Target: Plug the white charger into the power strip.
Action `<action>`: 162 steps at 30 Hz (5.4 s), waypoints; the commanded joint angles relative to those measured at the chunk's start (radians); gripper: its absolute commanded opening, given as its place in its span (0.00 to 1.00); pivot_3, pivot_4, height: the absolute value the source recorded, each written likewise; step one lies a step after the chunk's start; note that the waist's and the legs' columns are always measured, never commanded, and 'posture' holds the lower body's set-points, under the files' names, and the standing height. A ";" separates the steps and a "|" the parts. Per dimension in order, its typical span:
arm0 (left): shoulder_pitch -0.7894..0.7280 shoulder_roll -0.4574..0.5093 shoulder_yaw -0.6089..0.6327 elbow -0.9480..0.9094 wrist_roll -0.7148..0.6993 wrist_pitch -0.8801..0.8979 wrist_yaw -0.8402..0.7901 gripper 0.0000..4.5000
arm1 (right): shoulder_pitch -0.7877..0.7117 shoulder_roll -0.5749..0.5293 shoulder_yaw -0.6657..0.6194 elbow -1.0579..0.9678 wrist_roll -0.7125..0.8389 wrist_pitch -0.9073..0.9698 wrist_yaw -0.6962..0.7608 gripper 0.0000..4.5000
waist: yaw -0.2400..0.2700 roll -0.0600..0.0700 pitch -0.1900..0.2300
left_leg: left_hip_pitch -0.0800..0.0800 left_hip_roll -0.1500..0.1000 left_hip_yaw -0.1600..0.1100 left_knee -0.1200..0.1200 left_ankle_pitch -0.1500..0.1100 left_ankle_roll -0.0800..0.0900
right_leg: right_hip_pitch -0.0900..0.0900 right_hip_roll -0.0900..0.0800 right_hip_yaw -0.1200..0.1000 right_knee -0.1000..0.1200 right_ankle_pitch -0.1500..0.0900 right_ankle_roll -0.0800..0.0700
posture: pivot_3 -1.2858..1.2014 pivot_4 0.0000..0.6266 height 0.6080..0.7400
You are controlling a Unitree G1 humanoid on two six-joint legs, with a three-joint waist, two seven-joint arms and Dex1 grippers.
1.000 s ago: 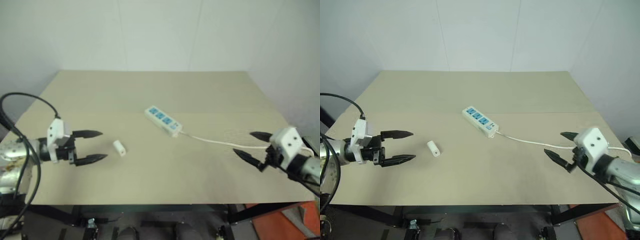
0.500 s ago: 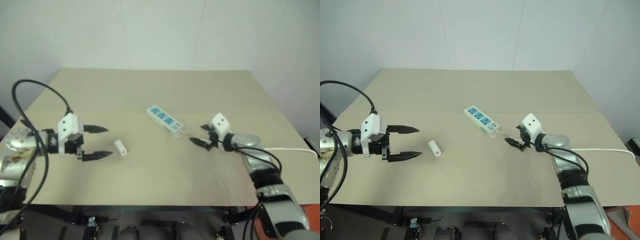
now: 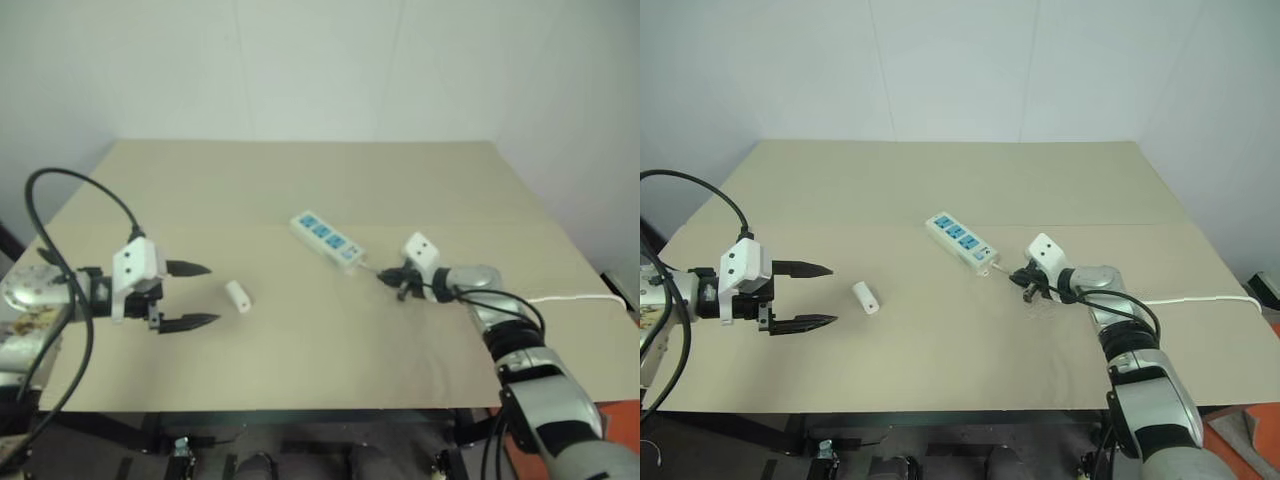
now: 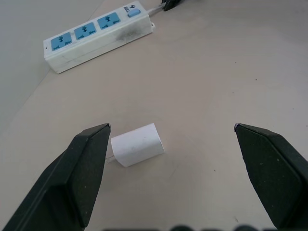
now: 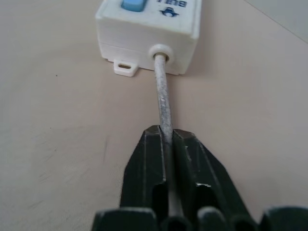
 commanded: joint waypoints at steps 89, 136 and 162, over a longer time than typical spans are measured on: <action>-0.884 0.059 -0.824 0.354 0.087 -0.624 -0.313 1.00 | 0.500 0.185 -0.053 -0.615 0.109 0.043 -0.308 0.76 | 0.016 -0.001 -0.001 | 0.000 -0.001 -0.001 0.001 -0.002 0.001 | 0.001 0.001 0.001 0.000 -0.004 0.006 | 0.52 0.24 1.00; -1.091 -0.471 -1.143 1.168 0.749 -1.248 -0.276 1.00 | 0.557 0.166 -0.047 -0.672 0.106 0.087 -0.341 0.76 | 0.024 -0.002 0.000 | -0.002 -0.001 -0.002 0.005 -0.003 0.005 | 0.001 0.004 0.005 0.001 -0.004 0.006 | 0.52 0.24 1.00; -1.052 -0.494 -1.048 1.162 0.982 -1.226 -0.201 0.54 | 0.563 0.161 -0.042 -0.669 0.100 0.086 -0.349 0.76 | 0.025 -0.002 -0.001 | -0.001 -0.001 -0.002 0.005 -0.003 0.005 | 0.002 0.004 0.005 0.001 -0.004 0.006 | 0.52 0.24 1.00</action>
